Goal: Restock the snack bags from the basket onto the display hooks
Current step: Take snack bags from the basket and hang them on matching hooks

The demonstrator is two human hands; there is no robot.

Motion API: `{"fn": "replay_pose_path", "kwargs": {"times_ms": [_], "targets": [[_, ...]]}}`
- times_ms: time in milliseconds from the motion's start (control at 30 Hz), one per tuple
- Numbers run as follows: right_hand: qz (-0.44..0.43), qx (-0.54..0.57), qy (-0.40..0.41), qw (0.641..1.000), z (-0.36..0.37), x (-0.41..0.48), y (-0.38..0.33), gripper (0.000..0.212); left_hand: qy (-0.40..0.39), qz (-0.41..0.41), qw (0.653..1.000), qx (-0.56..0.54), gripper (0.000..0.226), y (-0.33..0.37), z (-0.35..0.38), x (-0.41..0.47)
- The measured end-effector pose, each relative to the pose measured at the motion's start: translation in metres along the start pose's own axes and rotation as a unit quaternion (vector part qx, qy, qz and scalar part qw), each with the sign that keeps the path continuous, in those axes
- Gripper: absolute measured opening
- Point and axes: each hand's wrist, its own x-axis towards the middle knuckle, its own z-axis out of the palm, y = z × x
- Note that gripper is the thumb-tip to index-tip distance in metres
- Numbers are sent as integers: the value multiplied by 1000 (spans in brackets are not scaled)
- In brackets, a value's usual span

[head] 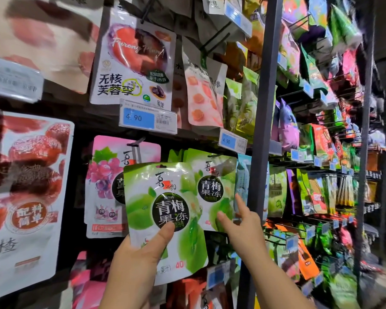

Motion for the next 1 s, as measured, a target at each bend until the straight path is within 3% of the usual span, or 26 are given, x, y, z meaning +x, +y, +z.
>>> {"fn": "replay_pose_path", "kwargs": {"times_ms": [67, 133, 233, 300, 367, 467, 567, 700, 867, 1000], "targets": [[-50, -24, 73, 996, 0, -14, -3, 60, -20, 1, 1000, -9, 39, -3, 3, 5], [-103, 47, 92, 989, -2, -27, -12, 60, -44, -7, 999, -15, 48, -6, 10, 11], [-67, 210, -41, 975, -2, -37, -24, 56, -80, -1, 997, -12, 36, -5, 25, 14], [-22, 269, -131, 954, 0, -38, -22, 72, -96, -5, 995, -16, 25, -3, 37, 16], [6, 315, -149, 937, 2, -34, -14, 94, -117, -19, 993, -23, 36, -5, 47, 18], [10, 349, -133, 928, -2, -30, -6, 81, -134, -47, 990, -24, 35, -6, 57, 21], [0, 350, -103, 931, -5, -25, 5, 89, -134, -42, 989, 41, 28, -10, 68, 27], [-27, 366, -66, 928, -10, -19, 5, 55, -116, -28, 985, 124, 34, -6, 80, 35], [-43, 377, -35, 925, -12, -6, 2, 47, -127, -5, 978, 163, 55, 1, 92, 45], [-34, 386, -25, 921, -7, 6, 4, 45, -114, 3, 977, 180, 37, 3, 97, 54]]}}
